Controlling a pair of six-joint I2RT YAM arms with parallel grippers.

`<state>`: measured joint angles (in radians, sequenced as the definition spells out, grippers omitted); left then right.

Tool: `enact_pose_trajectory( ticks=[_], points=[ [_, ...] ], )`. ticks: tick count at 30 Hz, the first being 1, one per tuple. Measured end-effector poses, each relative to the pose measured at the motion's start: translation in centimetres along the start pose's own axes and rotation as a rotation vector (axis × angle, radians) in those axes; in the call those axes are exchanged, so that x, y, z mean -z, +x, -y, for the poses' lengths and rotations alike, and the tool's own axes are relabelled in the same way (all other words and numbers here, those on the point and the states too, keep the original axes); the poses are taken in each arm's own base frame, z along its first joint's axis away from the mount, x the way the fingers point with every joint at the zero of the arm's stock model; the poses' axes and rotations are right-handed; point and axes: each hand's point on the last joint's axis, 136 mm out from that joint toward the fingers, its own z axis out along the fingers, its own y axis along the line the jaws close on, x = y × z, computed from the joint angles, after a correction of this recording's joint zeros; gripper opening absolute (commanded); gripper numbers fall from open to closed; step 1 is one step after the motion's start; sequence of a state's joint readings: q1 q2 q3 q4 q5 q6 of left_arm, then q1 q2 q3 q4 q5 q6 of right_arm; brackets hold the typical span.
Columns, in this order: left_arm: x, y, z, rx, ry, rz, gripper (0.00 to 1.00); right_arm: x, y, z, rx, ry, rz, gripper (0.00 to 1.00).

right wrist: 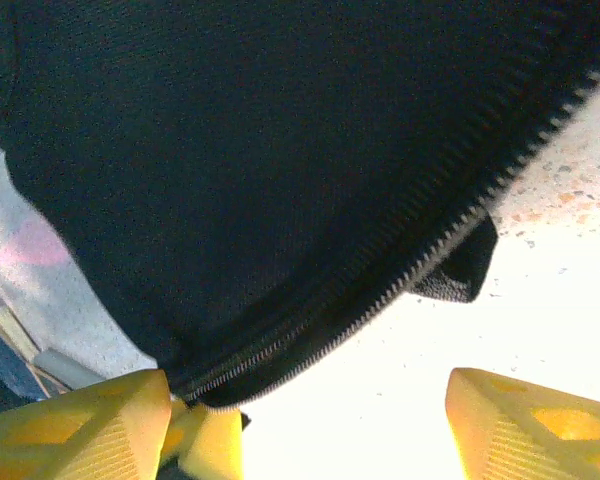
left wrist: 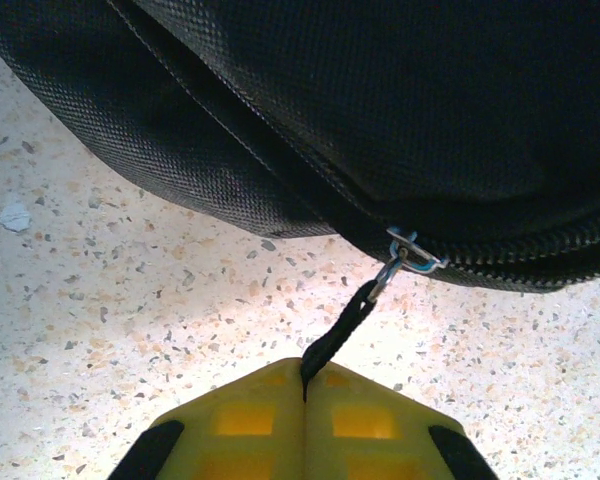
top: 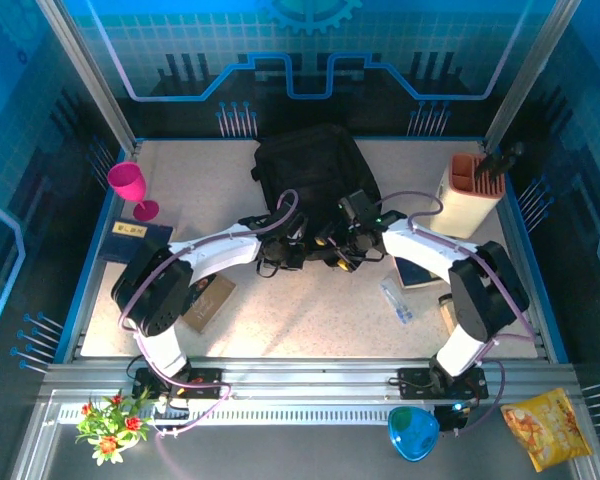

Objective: Pack the student bag
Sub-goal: Unzip the student bag at the top-center of the table.

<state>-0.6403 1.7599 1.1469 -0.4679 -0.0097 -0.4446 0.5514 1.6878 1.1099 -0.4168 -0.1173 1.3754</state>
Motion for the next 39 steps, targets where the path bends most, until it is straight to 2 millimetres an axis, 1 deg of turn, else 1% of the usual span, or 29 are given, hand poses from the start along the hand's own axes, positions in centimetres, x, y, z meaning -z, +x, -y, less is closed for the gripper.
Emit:
enact_pose_trajectory(
  ticks=[4,10,13,15,18,22,27,31,36,39],
  points=[
    [0.0,0.2,0.1,0.000,0.007,-0.004,0.00,-1.0,-0.1,-0.4,-0.054,0.021,0.005,0.71],
    [0.0,0.2,0.2,0.000,0.014,-0.009,0.00,-2.4,0.6,0.2,-0.104,0.066,0.006,0.67],
    [0.0,0.3,0.2,0.000,0.016,-0.010,0.00,-3.0,0.4,0.2,-0.114,0.079,0.007,0.56],
    [0.0,0.3,0.2,0.000,0.016,-0.010,0.00,-3.2,0.3,0.1,-0.118,0.081,0.008,0.43],
    [0.0,0.4,0.1,0.000,0.014,-0.009,0.00,-3.1,0.0,0.1,-0.122,0.079,0.024,0.26],
    [0.2,0.4,-0.1,0.000,0.007,0.000,0.00,-2.4,-0.2,0.3,-0.117,0.071,0.049,0.15],
    [0.2,0.1,0.0,-0.004,0.008,0.015,0.00,-0.3,-0.4,0.4,-0.097,0.041,0.086,0.09],
    [0.3,-0.3,0.1,-0.011,0.012,0.031,0.00,0.8,-0.4,0.5,-0.083,0.022,0.106,0.08],
    [-0.1,-0.6,-1.7,0.001,-0.040,0.030,0.00,1.8,-0.7,1.1,-0.071,0.026,0.138,0.07],
    [-0.1,-0.8,-2.5,0.002,-0.067,0.034,0.00,2.0,-0.8,1.4,-0.063,0.030,0.147,0.06]
  ],
)
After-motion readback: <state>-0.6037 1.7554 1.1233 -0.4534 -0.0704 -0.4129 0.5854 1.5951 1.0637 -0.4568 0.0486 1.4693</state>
